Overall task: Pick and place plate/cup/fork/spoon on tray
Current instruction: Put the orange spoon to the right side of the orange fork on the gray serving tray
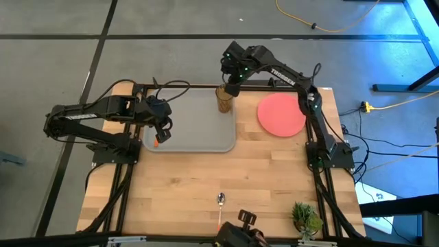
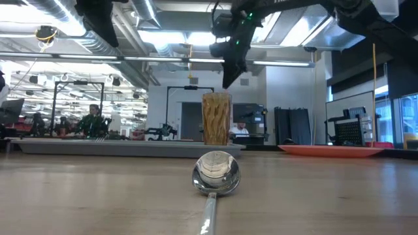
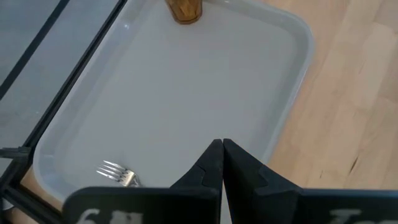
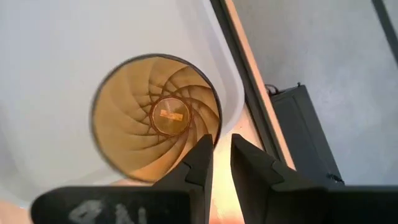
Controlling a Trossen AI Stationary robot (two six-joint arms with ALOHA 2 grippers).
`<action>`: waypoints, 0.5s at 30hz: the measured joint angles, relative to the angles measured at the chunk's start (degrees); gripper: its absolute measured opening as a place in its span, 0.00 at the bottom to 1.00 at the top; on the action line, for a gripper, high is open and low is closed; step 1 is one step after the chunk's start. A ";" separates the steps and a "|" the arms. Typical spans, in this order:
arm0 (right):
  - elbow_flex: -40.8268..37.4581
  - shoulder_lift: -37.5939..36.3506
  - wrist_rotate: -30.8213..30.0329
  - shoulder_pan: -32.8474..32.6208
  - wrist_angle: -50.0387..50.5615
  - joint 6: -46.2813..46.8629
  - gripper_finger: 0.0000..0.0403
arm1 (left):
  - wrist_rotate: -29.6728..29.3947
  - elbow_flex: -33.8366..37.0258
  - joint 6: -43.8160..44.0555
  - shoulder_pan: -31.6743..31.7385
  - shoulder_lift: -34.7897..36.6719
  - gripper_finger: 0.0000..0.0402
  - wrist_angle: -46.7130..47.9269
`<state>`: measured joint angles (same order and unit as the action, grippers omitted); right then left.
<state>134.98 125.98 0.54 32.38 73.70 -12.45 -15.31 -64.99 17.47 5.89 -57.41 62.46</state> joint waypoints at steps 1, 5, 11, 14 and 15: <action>0.00 -0.77 -0.02 -0.21 -0.10 0.12 0.14 | 0.00 0.00 0.00 0.00 0.00 0.00 0.03; 0.00 -4.82 0.27 -0.79 0.23 0.20 0.14 | 0.00 0.00 0.02 0.00 0.00 0.00 0.03; 0.00 -13.04 1.14 -4.22 1.48 0.17 0.14 | 0.06 0.00 1.54 0.00 0.00 0.00 0.02; 0.00 -17.29 1.14 -6.67 2.72 0.17 0.14 | 4.66 0.30 3.12 0.00 0.00 0.00 -0.13; 0.00 -18.64 1.14 -7.62 3.24 0.42 0.14 | 6.70 0.63 2.99 0.00 0.00 0.00 -0.11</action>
<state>134.98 107.34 1.68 24.76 76.94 -12.03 -8.61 -64.36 20.47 5.89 -57.41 62.35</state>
